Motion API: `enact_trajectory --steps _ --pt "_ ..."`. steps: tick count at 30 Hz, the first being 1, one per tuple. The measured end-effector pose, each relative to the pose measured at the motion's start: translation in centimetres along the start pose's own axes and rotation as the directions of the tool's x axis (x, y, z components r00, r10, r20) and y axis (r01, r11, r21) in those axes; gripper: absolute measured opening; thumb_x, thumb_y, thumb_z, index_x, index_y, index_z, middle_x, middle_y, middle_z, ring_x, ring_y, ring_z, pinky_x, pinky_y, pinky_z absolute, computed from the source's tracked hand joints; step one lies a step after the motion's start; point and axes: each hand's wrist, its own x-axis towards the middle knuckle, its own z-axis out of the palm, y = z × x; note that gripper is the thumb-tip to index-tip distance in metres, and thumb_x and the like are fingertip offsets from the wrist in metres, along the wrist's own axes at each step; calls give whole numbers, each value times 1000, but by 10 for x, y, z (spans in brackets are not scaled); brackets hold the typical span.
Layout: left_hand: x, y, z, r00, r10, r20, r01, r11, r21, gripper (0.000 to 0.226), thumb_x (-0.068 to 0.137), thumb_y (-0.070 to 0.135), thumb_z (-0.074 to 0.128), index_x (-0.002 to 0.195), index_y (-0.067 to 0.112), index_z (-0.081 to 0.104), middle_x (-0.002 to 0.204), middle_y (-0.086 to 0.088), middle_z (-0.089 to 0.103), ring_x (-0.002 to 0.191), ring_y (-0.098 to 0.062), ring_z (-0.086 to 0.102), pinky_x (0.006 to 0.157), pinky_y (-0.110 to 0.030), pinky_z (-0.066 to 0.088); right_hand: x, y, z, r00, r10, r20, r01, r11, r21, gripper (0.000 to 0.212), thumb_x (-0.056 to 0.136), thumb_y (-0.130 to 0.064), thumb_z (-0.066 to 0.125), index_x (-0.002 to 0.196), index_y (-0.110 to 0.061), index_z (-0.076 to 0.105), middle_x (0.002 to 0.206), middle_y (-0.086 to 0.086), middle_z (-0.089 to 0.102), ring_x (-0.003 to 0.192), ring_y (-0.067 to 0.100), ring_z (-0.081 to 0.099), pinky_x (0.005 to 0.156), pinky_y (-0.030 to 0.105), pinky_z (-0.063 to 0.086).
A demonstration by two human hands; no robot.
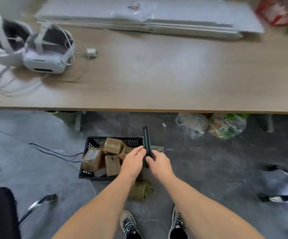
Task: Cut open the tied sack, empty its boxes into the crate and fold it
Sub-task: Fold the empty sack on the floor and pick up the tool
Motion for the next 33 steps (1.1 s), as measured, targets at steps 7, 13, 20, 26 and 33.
enact_trajectory --steps 7,13,20,26,33 --pt "-33 80 -38 988 152 -8 -150 985 82 68 71 66 48 129 31 61 131 9 62 125 -16 53 110 -46 40 -35 -86 -30 995 -50 -85 59 993 105 42 97 -22 46 138 -23 52 126 1 63 115 22 58 89 28 44" --pt "-29 121 -45 988 151 -1 -151 988 -27 48 64 71 49 94 43 74 107 10 73 109 -16 63 104 -49 45 -29 -128 -60 992 -56 -116 79 976 205 39 94 -18 43 126 -27 64 114 -1 69 107 18 61 87 29 46" --pt "13 163 -32 990 141 -30 -142 989 -34 47 74 69 51 88 34 78 103 3 74 106 -19 65 103 -48 46 34 -138 -82 996 -32 -78 56 944 326 46 75 -27 42 106 -30 76 100 -3 74 97 19 68 89 42 58" --pt "86 196 -9 991 65 -120 -72 996 -51 52 64 72 53 80 30 79 94 -4 74 100 -32 68 99 -53 50 130 -139 -103 998 25 58 -48 892 450 33 67 -23 47 80 -25 78 90 7 76 93 26 71 84 48 60" --pt "159 235 18 983 12 -185 0 998 63 43 85 60 45 79 25 68 97 -5 66 104 -29 61 102 -42 45 198 -156 -139 982 73 174 -135 918 374 24 84 -19 45 77 -18 68 73 1 58 71 21 54 84 43 59"
